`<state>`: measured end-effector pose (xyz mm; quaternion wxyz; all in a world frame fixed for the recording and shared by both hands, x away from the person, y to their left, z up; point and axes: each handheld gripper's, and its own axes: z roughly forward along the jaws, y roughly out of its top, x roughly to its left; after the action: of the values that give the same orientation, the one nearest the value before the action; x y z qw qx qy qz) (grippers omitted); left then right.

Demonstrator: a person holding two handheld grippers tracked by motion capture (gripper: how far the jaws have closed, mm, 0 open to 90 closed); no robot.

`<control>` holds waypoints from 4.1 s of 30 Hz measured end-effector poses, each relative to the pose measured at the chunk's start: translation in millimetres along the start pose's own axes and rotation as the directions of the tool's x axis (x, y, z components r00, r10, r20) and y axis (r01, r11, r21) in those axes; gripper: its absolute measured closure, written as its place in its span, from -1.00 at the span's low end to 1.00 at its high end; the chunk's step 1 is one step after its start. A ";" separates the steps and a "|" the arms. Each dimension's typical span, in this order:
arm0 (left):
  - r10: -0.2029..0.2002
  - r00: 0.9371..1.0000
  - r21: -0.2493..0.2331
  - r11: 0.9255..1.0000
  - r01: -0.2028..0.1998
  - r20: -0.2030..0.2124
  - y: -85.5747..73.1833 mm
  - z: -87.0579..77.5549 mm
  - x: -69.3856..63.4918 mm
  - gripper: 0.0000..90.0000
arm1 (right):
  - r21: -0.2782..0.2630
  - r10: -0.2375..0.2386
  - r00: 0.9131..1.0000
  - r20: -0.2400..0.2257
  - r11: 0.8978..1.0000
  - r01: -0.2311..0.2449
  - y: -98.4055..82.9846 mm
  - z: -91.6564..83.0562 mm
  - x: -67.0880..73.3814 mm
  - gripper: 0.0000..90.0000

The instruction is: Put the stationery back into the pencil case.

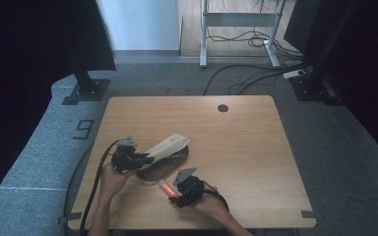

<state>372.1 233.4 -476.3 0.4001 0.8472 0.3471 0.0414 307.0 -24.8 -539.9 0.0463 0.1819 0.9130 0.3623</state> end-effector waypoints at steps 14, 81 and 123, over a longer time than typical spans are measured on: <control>0.001 1.000 0.000 1.000 -0.001 0.000 0.0 0.2 -0.2 0.64 | -0.002 -0.038 0.999 0.005 0.999 0.038 -6.6 -8.2 -1.2 0.44; 0.000 1.000 -0.006 1.000 0.000 0.000 0.1 0.8 -0.3 0.65 | -0.023 -0.034 0.999 0.028 0.999 0.034 37.6 -10.6 -48.6 0.46; -0.001 1.000 0.002 1.000 0.001 0.011 0.0 0.9 -0.1 0.65 | 0.011 -0.060 0.997 0.046 0.998 0.060 59.2 31.8 -58.7 0.18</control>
<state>372.4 232.8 -476.9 0.4011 0.8476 0.3455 0.0359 386.1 14.0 -525.8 0.0772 0.1628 0.9186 0.3518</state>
